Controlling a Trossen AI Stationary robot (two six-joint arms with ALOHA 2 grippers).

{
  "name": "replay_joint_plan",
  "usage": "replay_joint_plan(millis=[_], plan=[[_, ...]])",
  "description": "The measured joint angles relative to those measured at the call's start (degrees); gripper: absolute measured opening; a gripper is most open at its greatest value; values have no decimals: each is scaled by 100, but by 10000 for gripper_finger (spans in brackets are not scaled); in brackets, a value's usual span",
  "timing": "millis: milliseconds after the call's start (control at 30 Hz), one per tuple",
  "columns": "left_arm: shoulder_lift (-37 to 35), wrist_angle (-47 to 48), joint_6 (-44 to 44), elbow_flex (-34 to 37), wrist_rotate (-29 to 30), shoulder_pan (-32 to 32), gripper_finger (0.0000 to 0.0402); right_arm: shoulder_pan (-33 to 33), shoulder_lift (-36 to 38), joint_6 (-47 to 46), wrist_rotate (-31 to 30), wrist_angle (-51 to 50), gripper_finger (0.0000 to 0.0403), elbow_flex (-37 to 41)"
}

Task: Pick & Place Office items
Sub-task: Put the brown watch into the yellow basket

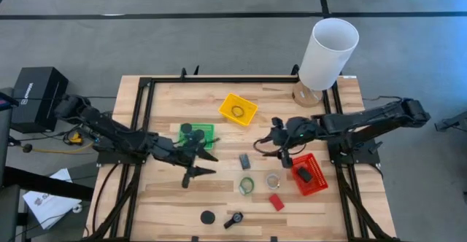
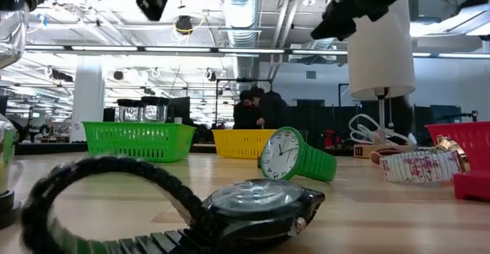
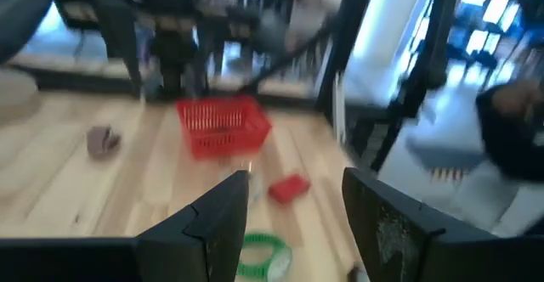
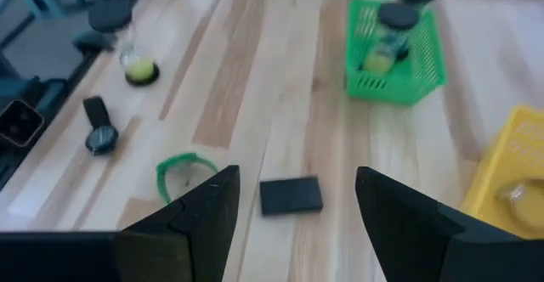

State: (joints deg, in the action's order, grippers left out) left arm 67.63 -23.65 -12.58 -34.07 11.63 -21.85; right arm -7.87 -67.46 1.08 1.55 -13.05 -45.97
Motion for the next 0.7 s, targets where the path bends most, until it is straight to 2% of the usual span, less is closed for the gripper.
replay_joint_plan(millis=[100, 233, 367, 433, 567, 700], plan=[[253, 1593, 11, -821, 9, 2, 186, 5, 412, -199, 0, 617, 227, 549], [706, 2615, 20, -1767, 2, -82, 184, -66, 804, -79, 2, 1482, 227, 1272], [1135, 2640, 130, -2274, -86, -291, 184, 31, 1047, 39, 10, 1846, 227, 1552], [1291, 2584, 268, -2412, 81, -370, 183, 95, 1101, 38, -8, 1880, 227, 1556], [1435, 2633, 690, -2418, 488, -407, 182, 152, 1081, -51, -3, 2003, 227, 1556], [1529, 2626, 1105, -2369, 485, -213, 185, 152, 880, -300, -3, 2006, 227, 1568]])
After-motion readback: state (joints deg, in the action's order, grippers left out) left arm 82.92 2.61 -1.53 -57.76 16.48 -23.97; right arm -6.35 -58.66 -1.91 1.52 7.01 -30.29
